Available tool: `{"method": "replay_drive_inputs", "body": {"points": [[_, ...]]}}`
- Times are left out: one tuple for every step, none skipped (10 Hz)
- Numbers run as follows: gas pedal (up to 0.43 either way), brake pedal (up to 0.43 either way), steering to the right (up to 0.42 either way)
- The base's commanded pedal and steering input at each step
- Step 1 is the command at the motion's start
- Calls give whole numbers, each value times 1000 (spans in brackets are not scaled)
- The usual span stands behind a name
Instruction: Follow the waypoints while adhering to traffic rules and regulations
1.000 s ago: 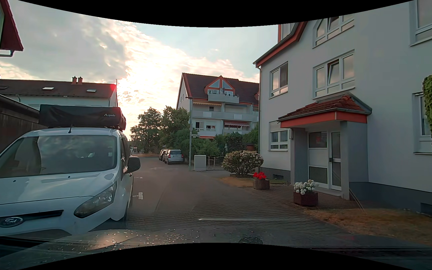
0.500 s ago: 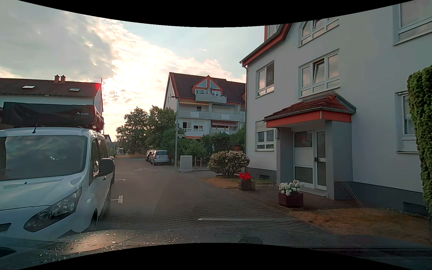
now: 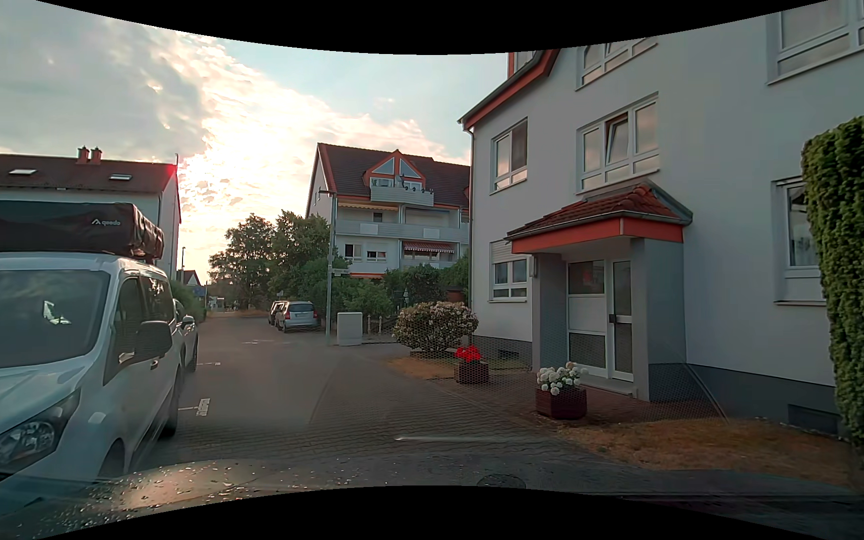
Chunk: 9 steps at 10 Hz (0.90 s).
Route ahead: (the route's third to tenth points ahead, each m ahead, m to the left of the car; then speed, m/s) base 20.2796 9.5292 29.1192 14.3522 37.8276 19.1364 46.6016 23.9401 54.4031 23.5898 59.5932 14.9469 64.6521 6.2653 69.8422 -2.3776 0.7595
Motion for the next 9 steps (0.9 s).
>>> {"method": "replay_drive_inputs", "body": {"points": [[39,0,322],[59,0,251],[59,0,202],[67,0,135],[67,0,68],[67,0,9],[67,0,-45],[67,0,-83],[67,0,-114]]}}
